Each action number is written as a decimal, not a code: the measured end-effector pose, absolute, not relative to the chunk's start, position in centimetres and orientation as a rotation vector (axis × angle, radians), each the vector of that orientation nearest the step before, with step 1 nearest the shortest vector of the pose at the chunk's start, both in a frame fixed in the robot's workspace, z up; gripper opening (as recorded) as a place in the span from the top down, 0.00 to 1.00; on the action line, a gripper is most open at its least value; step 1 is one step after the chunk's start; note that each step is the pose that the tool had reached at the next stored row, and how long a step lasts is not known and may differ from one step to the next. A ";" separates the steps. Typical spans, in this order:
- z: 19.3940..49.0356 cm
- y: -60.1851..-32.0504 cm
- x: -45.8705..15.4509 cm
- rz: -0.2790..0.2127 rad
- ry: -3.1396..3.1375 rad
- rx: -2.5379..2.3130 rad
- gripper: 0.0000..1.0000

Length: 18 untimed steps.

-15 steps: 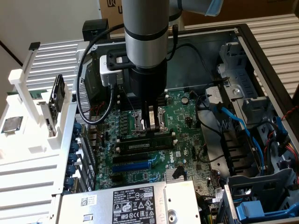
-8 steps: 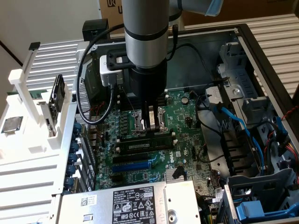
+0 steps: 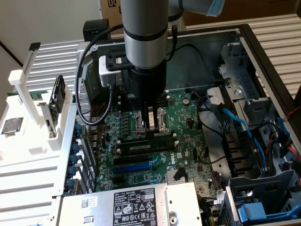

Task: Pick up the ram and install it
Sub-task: 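Press down the ram until it locks into place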

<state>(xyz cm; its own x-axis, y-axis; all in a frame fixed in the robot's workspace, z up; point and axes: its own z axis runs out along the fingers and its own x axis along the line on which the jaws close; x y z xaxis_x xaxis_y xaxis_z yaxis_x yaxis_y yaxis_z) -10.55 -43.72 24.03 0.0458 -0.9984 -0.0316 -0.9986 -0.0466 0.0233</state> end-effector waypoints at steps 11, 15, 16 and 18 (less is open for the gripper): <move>23.7 -43.5 -10.6 0.060 2.166 -2.269 0.89; 23.6 -43.5 -10.6 0.060 2.166 -2.269 0.89; 23.6 -43.5 -10.6 0.060 2.166 -2.269 0.89; 23.6 -43.5 -10.6 0.060 2.166 -2.269 0.89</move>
<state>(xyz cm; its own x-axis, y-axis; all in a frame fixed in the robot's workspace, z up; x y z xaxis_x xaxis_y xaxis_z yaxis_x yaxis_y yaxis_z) -10.56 -43.50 23.61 0.0457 -0.9985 -0.0306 -0.9986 -0.0465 0.0237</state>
